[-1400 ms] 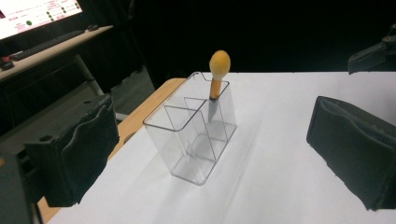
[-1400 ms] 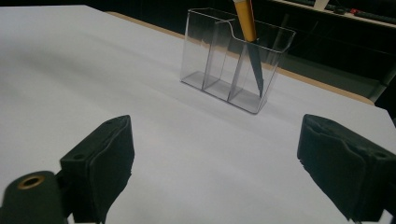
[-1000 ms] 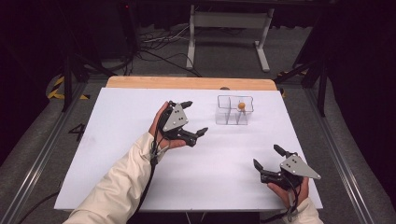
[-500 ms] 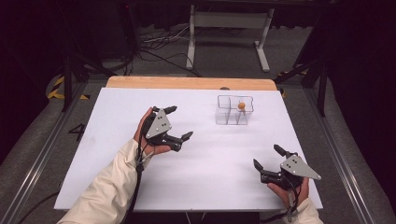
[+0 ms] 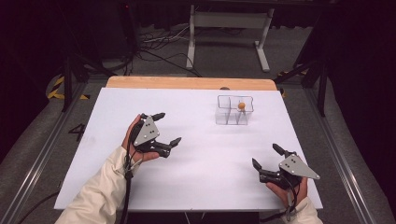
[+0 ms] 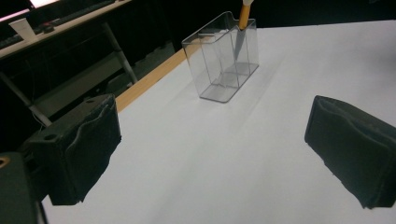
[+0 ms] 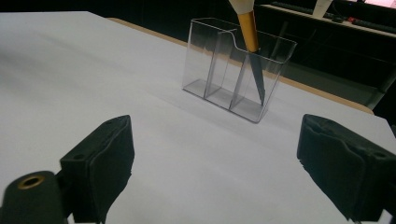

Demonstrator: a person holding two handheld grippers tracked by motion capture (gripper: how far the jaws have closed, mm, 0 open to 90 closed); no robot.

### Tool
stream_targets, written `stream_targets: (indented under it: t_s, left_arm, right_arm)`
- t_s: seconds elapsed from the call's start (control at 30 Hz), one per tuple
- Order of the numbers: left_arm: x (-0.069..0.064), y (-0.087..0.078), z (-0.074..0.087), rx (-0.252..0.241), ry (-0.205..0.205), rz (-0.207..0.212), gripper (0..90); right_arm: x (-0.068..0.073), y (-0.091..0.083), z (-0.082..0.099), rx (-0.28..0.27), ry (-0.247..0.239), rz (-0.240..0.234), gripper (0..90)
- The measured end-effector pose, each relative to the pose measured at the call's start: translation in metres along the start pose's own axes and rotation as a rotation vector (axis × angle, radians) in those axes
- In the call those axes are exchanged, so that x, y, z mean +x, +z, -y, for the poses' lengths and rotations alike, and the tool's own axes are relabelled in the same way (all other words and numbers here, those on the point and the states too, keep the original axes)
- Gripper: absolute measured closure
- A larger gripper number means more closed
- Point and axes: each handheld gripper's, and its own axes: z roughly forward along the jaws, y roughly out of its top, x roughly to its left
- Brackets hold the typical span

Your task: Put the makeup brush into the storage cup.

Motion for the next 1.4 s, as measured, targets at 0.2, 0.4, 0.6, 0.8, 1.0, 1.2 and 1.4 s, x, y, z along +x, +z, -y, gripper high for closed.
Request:
stream_targets:
  t_s: [0.2, 0.4, 0.6, 0.8, 1.0, 1.2, 1.4]
  left_arm:
    - [-0.001, -0.014, 0.015, 0.027, 0.0, -0.012, 4.5]
    - [0.0, -0.025, 0.028, 0.04, -0.024, -0.026, 4.8]
    - [0.002, -0.037, 0.036, 0.047, -0.035, -0.043, 4.9]
    - [0.003, -0.049, 0.041, 0.058, -0.044, -0.052, 5.0]
    - [0.004, -0.061, 0.05, 0.073, -0.055, -0.066, 5.0]
    - [0.005, -0.069, 0.057, 0.087, -0.064, -0.075, 4.9]
    - [0.005, -0.081, 0.065, 0.096, -0.084, -0.089, 4.9]
  right_arm:
    - [0.001, 0.002, -0.001, 0.001, -0.003, -0.005, 11.8]
    - [0.002, 0.004, -0.001, 0.002, -0.004, -0.011, 11.8]
    - [0.004, 0.005, -0.002, 0.005, -0.005, -0.014, 11.8]
    - [0.004, 0.005, -0.002, 0.005, -0.008, -0.016, 11.7]
    - [0.004, 0.005, -0.002, 0.004, -0.009, -0.012, 11.7]
    - [0.006, 0.005, -0.003, 0.007, -0.018, -0.016, 11.7]
    - [0.007, 0.005, -0.004, 0.007, -0.025, -0.016, 11.7]
